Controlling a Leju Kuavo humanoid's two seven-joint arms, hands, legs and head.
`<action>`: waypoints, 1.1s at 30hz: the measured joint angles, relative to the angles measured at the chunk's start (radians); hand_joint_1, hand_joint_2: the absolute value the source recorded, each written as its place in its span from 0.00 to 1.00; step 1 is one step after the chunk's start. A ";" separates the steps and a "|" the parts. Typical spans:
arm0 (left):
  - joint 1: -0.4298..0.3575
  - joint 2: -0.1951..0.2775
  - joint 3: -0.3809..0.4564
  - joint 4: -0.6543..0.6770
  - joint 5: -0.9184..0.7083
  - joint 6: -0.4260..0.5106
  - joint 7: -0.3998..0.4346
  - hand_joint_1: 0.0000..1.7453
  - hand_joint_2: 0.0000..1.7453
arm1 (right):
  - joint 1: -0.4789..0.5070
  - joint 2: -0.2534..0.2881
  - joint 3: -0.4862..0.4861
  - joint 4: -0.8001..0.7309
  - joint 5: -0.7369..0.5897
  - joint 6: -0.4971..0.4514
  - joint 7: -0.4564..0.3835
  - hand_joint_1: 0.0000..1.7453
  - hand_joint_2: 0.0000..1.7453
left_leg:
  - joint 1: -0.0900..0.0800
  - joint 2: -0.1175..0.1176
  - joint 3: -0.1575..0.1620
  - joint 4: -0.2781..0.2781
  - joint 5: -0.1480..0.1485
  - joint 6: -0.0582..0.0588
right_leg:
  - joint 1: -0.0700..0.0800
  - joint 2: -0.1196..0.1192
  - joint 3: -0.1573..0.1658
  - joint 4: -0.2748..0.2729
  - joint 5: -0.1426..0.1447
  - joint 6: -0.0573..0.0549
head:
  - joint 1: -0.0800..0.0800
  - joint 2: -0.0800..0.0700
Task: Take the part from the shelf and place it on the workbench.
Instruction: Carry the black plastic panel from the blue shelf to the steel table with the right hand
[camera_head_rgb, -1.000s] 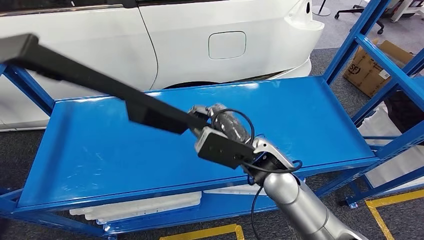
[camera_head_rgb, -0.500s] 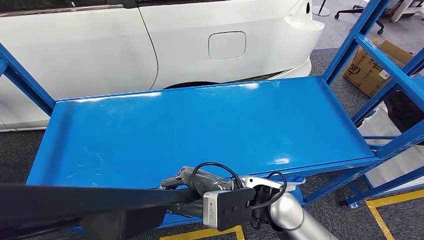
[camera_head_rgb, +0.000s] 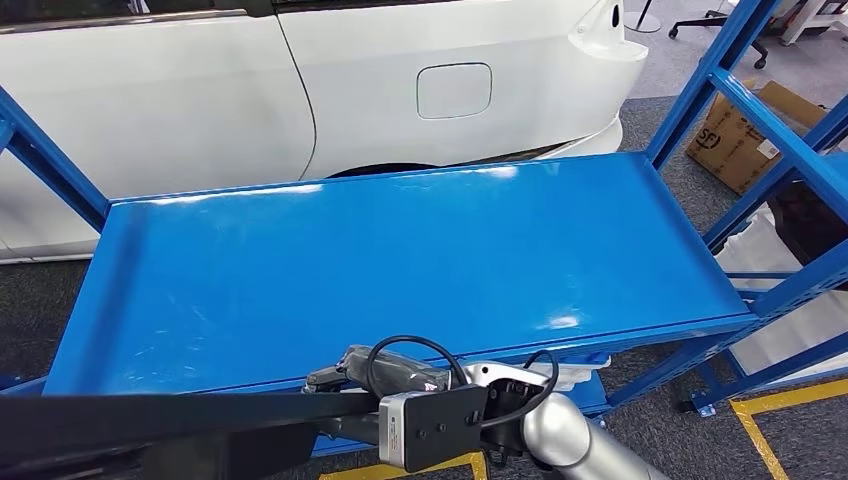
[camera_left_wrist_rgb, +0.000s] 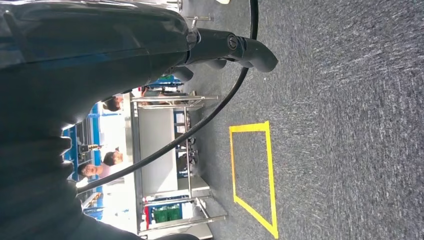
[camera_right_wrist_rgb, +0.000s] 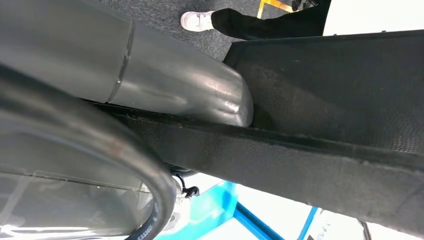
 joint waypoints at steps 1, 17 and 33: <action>0.000 0.000 0.000 0.000 0.001 0.000 0.000 0.00 1.00 | -0.002 0.000 0.004 0.004 0.002 -0.004 0.002 1.00 0.00 | 0.000 0.000 0.000 0.000 0.000 0.000 | 0.000 0.000 0.000 0.000 0.000 0.000 | 0.000 0.000; -0.002 -0.007 0.012 0.000 0.008 0.055 0.015 0.00 1.00 | -0.038 0.006 0.047 0.054 -0.012 -0.011 0.003 1.00 0.00 | 0.009 0.010 -0.007 -0.020 0.032 0.030 | -0.016 -0.003 -0.084 0.234 -0.104 0.027 | 0.004 0.000; -0.003 -0.010 0.023 0.000 0.012 0.051 0.017 0.00 1.00 | -0.057 0.040 0.083 0.087 -0.043 -0.003 0.001 1.00 0.00 | 0.016 0.007 -0.058 0.207 -0.089 -0.023 | -0.015 -0.010 -0.032 0.005 0.027 -0.017 | 0.001 0.000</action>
